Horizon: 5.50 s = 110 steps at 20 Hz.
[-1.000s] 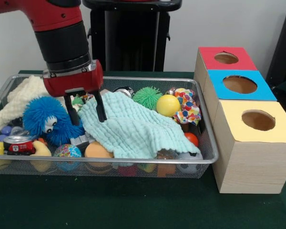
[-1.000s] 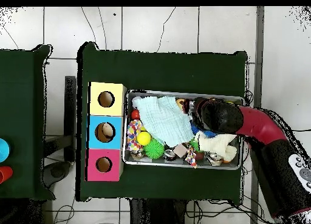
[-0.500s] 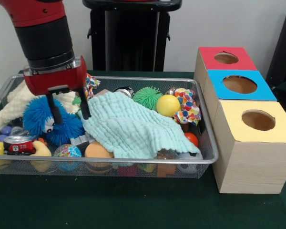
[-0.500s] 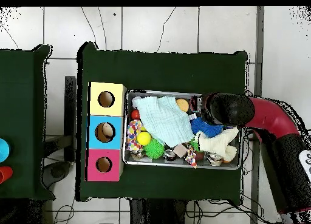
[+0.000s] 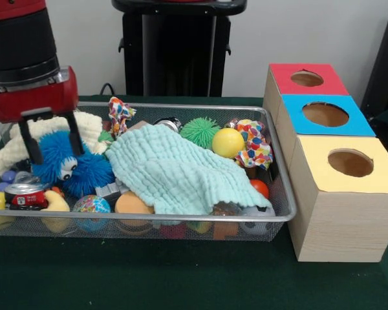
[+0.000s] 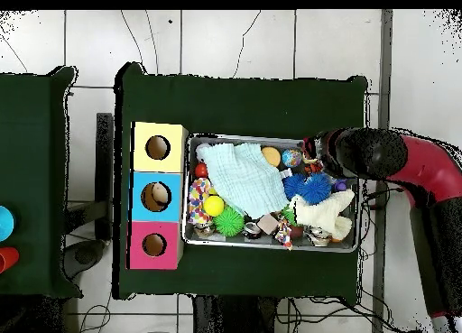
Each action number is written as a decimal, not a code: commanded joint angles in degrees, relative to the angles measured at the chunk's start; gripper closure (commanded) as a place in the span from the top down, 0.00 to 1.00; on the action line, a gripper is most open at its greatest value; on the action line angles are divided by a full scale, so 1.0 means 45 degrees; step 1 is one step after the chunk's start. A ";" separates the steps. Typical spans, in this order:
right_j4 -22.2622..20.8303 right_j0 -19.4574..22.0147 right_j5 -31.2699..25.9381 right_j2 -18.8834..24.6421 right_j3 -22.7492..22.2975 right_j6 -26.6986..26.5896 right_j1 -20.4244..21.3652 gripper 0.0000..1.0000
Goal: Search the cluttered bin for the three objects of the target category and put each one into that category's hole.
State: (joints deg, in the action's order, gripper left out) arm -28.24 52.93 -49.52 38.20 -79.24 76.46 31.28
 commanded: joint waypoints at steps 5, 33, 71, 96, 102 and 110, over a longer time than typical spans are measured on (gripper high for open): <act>-0.0738 0.0181 -0.1121 0.0638 0.1262 -0.4519 -0.0641 1.00; -0.1065 -0.1024 -0.0213 0.0845 0.3050 -0.4667 -0.3829 1.00; -0.0729 0.0270 -0.0573 0.0678 -0.1643 -0.3068 -0.0336 1.00; -0.2153 -0.0985 0.1621 -0.1263 -0.1702 -0.0514 -0.0340 1.00; -0.1984 -0.1355 0.1520 -0.1429 -0.1197 -0.0529 -0.0464 1.00; -0.2150 -0.2021 0.1655 -0.2064 -0.0098 -0.0031 -0.0625 1.00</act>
State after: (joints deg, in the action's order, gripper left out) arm -35.43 45.93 -43.37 33.14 -83.70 71.72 29.46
